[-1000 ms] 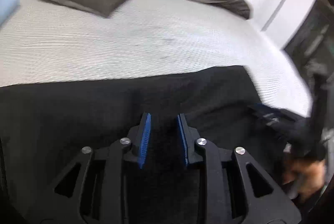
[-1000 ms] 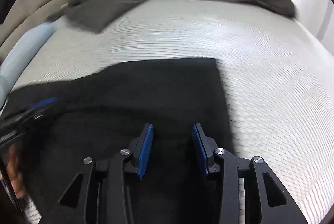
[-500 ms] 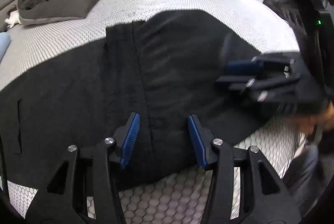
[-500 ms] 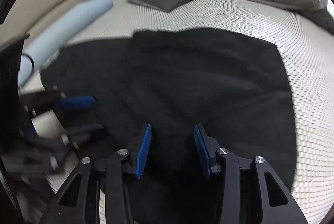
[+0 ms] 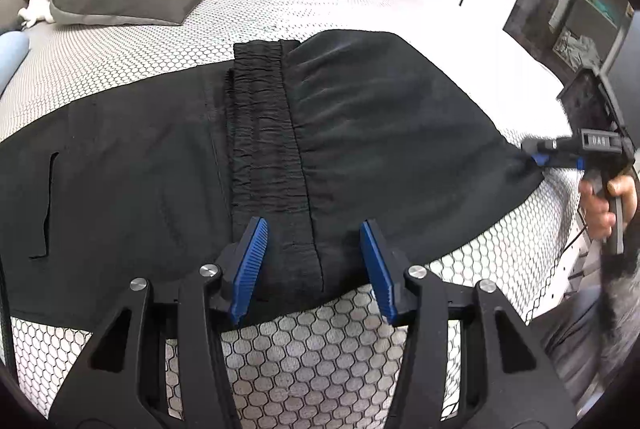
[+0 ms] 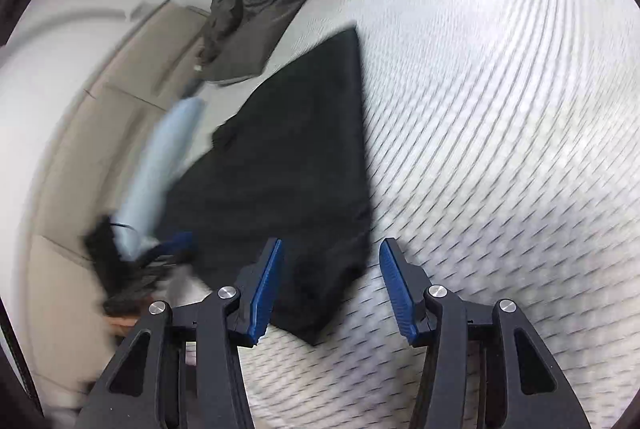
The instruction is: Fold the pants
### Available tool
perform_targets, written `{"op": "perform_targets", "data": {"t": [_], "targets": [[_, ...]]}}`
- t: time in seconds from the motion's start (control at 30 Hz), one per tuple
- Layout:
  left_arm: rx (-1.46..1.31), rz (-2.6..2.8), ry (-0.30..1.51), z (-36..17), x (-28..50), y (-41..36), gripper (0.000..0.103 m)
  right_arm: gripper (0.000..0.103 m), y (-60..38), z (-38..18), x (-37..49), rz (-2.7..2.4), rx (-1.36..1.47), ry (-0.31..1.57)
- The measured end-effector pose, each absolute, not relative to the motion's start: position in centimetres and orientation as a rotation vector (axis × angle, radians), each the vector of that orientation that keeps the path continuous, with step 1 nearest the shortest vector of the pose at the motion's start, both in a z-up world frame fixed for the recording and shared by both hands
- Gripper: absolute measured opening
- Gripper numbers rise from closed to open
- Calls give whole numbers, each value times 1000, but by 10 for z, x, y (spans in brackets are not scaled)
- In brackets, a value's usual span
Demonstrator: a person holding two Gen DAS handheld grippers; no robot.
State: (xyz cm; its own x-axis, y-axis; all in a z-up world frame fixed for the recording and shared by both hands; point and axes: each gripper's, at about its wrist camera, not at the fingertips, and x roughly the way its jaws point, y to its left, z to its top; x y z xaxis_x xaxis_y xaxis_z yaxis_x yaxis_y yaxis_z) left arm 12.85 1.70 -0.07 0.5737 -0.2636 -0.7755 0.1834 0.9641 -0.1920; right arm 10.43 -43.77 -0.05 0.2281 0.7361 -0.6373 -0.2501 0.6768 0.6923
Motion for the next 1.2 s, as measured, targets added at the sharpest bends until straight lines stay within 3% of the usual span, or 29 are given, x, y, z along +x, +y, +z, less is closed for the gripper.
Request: {"op": "perform_targets", "data": {"t": [0.1,0.13,0.17,0.2,0.3,0.4,0.53,0.6,0.77,0.83,0.93,1.07,1.13,1.2], "targets": [[-91,-250,926,-2,132,14,46,46,-423,-2,103,732,463,1157],[-84,-247,925,-2,131,12,46,36,-406,-3,111,725,436,1147],[-77,-245,924,-2,132,11,46,12,-399,3,107,733,383,1134],[-74,-243,924,-3,133,11,46,11,-385,11,106,732,348,1103],[-77,-236,927,-3,136,10,46,11,-388,20,92,745,303,1062],[-108,-241,916,5,139,10,46,16,-389,2,85,691,256,1157],[-172,-296,876,21,145,-9,46,19,-400,-3,76,737,340,1157],[-201,-337,885,23,155,-30,46,23,-401,-3,74,756,366,1158],[-224,-420,947,10,182,-93,46,23,-388,-11,80,771,365,1179],[-232,-428,969,4,189,-110,46,22,-389,-5,78,784,320,1159],[-198,-402,980,-4,197,-127,46,8,-381,4,68,803,238,1127],[-194,-394,983,-7,196,-127,46,7,-375,9,49,857,151,1094],[-193,-386,975,-4,192,-125,46,9,-376,5,45,867,123,1117],[-172,-395,955,3,182,-125,46,23,-385,10,48,844,160,1098]]}}
